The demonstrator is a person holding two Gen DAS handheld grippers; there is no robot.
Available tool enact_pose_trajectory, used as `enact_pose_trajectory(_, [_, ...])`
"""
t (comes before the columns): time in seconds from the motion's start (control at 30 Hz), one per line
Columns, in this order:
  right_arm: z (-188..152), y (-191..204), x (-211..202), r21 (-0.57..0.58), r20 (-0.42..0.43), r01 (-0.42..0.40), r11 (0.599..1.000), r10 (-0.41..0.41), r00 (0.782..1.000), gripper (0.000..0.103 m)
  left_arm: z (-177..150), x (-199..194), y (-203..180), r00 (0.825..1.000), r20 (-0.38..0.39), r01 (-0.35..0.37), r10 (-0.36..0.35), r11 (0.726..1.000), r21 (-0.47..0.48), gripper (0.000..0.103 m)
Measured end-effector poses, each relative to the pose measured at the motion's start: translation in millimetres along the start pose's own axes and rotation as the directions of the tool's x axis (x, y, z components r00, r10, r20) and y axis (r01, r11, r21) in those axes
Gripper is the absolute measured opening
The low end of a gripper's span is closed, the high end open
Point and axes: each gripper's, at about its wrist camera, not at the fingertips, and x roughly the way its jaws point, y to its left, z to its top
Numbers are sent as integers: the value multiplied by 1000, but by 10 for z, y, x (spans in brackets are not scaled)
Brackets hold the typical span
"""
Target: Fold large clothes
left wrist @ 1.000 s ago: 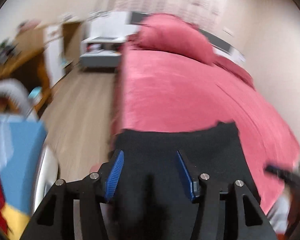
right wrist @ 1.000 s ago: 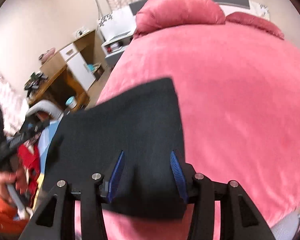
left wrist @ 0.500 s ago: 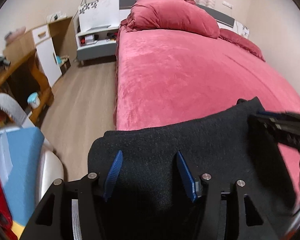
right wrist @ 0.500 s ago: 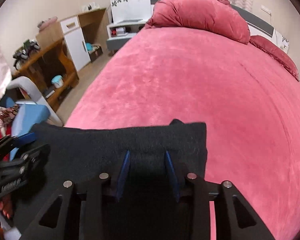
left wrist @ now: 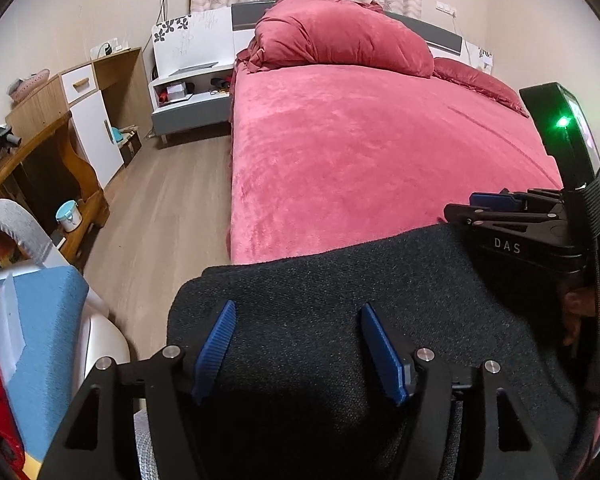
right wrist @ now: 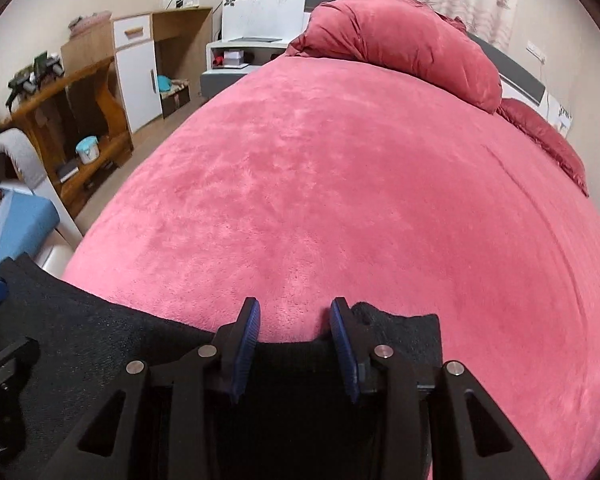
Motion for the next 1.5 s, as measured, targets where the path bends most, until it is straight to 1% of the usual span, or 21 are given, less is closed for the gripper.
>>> enact_pose_trajectory(0.07, [20,-71,-21,25,4,-37,999,37,999,37,-6,-5,-11,1000,1,-4,4,1000,6,67])
enact_pose_trajectory(0.13, [29,-162,-147,75,39,-71,995,69,997,35,-15,-7,-14,1000,2,-8,8,1000,9,67])
enact_pose_trajectory(0.17, [1,-243,-352,132,97,-81,988,68,993,35,-21,-9,-9,1000,4,-5,5,1000,5,67])
enact_pose_trajectory(0.2, [-33,-280,-487,159,128,-94,983,74,989,37,-26,-11,-5,1000,6,-3,3,1000,2,67])
enact_pose_trajectory(0.23, [-99,-312,-661,182,159,-125,975,97,983,37,-26,-10,-6,1000,7,-3,3,1000,2,67])
enact_pose_trajectory(0.27, [-142,-316,-733,188,162,-141,972,111,981,37,-30,-11,-15,1000,7,-6,6,1000,4,67])
enact_pose_trajectory(0.3, [-245,-306,-836,195,138,-146,970,120,983,37,-31,-9,-29,1000,6,-12,12,1000,9,67])
enact_pose_trajectory(0.43, [-568,-260,-906,195,65,-134,972,124,990,37,-25,-9,-39,1000,0,-12,12,1000,11,68])
enact_pose_trajectory(0.47, [-641,-243,-885,189,47,-123,974,116,992,37,-21,-9,-33,1000,-3,-8,8,1000,10,68])
enact_pose_trajectory(0.5, [-713,-215,-807,177,10,-84,981,83,996,37,-17,-7,-30,1000,-4,-2,2,1000,10,70])
enact_pose_trajectory(0.57, [-758,-213,-683,175,-27,-73,982,79,996,38,-10,11,-39,1000,-14,8,-7,1000,18,74])
enact_pose_trajectory(0.67, [-734,-302,-656,230,-37,-104,968,115,993,39,11,24,-66,1000,-28,7,-6,999,37,76])
enact_pose_trajectory(0.77, [-747,-323,-765,255,-44,-100,962,115,992,40,25,-37,-54,999,-37,18,-17,999,34,76])
enact_pose_trajectory(0.87, [-902,-360,-1000,290,-30,-110,951,124,992,41,3,-185,-11,999,-37,36,-35,999,9,77])
enact_pose_trajectory(1.03, [-1238,-391,-1305,294,-6,-140,945,149,989,41,-164,-565,69,997,6,77,-77,995,-67,77])
enact_pose_trajectory(1.07, [-1277,-380,-1343,293,-3,-149,944,156,988,41,-214,-644,55,995,17,102,-101,992,-68,78])
enact_pose_trajectory(1.1, [-1332,-363,-1392,289,-3,-156,945,164,986,41,-254,-679,27,994,13,105,-105,993,-56,78])
enact_pose_trajectory(1.2, [-1443,-316,-1438,274,-30,-160,948,175,984,41,-363,-638,-44,998,-27,58,-58,998,-11,78])
enact_pose_trajectory(1.33, [-1622,-207,-1519,216,-61,-100,971,115,991,41,-489,-527,-108,999,-44,17,-15,998,54,79])
enact_pose_trajectory(1.4, [-1661,-209,-1496,220,-58,-95,971,110,992,41,-492,-525,-112,999,-46,10,-8,999,39,79])
enact_pose_trajectory(1.5, [-1656,-220,-1557,248,-34,-92,964,103,994,42,-477,-658,-129,998,-64,-12,12,1000,0,78])
